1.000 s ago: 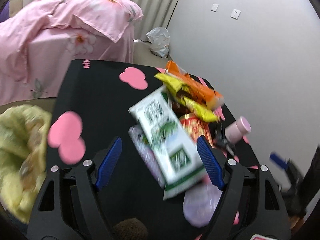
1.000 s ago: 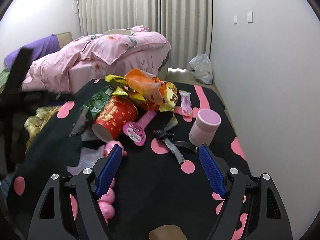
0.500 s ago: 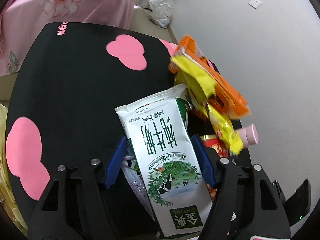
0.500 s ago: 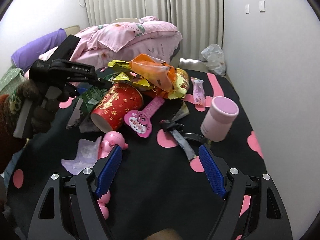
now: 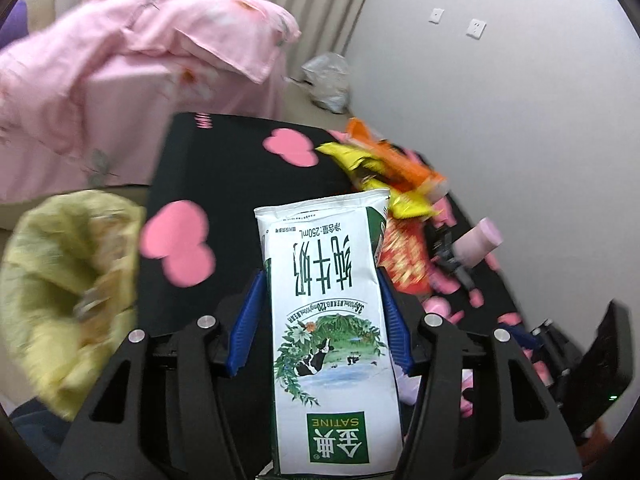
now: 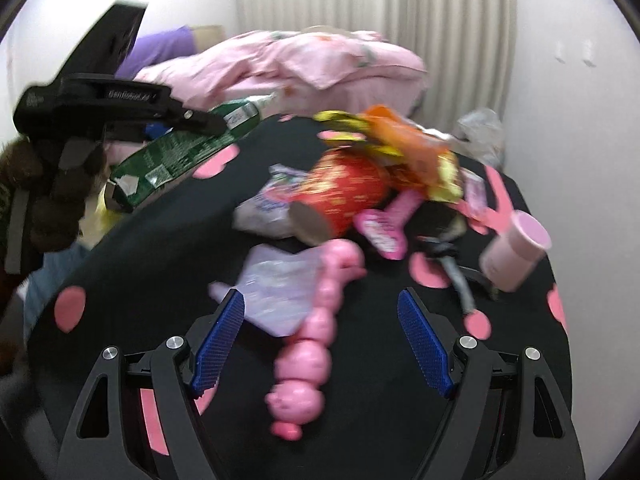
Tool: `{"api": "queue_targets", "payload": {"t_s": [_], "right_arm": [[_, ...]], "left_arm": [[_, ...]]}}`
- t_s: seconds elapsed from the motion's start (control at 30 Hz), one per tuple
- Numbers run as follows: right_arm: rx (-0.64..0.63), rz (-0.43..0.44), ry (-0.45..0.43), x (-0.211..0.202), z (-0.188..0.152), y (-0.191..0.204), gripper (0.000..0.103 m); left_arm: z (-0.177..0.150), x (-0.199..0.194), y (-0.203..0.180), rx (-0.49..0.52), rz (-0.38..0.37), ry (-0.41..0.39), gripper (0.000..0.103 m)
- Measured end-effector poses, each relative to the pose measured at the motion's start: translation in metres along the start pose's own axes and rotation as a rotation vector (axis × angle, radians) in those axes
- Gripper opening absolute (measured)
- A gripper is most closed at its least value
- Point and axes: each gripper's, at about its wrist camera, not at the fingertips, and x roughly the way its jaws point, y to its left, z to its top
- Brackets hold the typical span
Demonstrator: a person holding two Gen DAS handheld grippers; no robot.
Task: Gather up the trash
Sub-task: 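Grasp the pink lollipop with the right tool while the left tool holds the milk carton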
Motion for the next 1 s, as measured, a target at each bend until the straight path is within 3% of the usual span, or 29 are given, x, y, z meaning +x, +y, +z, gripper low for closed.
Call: {"api": "queue_targets", "payload": {"t_s": [0.1,0.27,0.33,0.6,0.77,0.9,1.0], "right_arm": [[-0.09,-0.008,0.011,0.008,0.0,0.018,0.075],[-0.145,-0.021,0.035,0.027,0.004,0.022,0.074],[-0.132,-0.005,0.042,0.032,0.006,0.02,0.053],[-0.11,-0.013,0.033,0.027,0.011,0.013,0.026],[-0.1,0.005,0.018,0.018,0.011,0.012,0.023],[-0.023,-0.001,-0.03,0.005,0.016,-0.003,0.024],[0.038,-0.006,-0.025,0.011,0.026,-0.023,0.035]], "left_arm": [[-0.019,-0.003,0.008,0.013,0.078,0.025,0.052],[-0.046,0.0,0.024,-0.037,0.125,0.061,0.052],[-0.051,0.005,0.027,-0.058,0.124,0.074,0.052],[-0.06,0.006,0.029,-0.086,0.098,0.08,0.052],[-0.061,0.004,0.028,-0.087,0.095,0.084,0.052],[-0.06,0.003,0.027,-0.088,0.08,0.084,0.052],[-0.06,0.004,0.026,-0.087,0.083,0.084,0.052]]}}
